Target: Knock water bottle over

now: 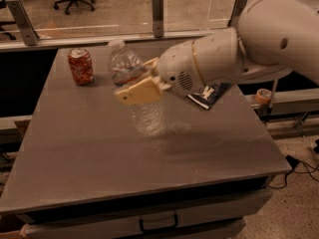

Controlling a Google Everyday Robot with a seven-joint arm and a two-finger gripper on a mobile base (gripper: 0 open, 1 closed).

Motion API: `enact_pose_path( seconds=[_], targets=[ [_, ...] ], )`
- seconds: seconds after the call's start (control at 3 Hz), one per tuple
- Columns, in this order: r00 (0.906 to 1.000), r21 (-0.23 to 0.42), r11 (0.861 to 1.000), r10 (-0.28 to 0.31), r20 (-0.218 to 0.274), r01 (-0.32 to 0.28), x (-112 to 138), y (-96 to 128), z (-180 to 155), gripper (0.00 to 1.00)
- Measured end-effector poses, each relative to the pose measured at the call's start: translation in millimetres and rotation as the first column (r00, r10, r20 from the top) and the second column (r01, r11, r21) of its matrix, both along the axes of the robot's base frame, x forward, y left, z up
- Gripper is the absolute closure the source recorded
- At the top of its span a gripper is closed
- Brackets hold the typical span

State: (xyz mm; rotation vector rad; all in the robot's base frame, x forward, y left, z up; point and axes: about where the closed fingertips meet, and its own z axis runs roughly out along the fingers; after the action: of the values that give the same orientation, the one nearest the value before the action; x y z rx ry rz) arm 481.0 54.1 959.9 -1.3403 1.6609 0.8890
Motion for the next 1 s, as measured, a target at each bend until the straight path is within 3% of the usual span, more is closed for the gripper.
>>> enact_pose_path(
  seconds=[0.33, 0.67, 1.0],
  targets=[
    [0.9956, -0.161, 0.983, -0.094, -0.009, 0.091, 26.1, -36.3, 4.2, 1.0],
    [0.9862, -0.31, 0.941, -0.159, -0.047, 0.137, 50.8, -54.9, -15.8, 1.0],
    [0.9763, -0.394, 0.909, -0.192, -0.101, 0.138, 69.3, -53.0, -44.2, 0.84]
  ],
)
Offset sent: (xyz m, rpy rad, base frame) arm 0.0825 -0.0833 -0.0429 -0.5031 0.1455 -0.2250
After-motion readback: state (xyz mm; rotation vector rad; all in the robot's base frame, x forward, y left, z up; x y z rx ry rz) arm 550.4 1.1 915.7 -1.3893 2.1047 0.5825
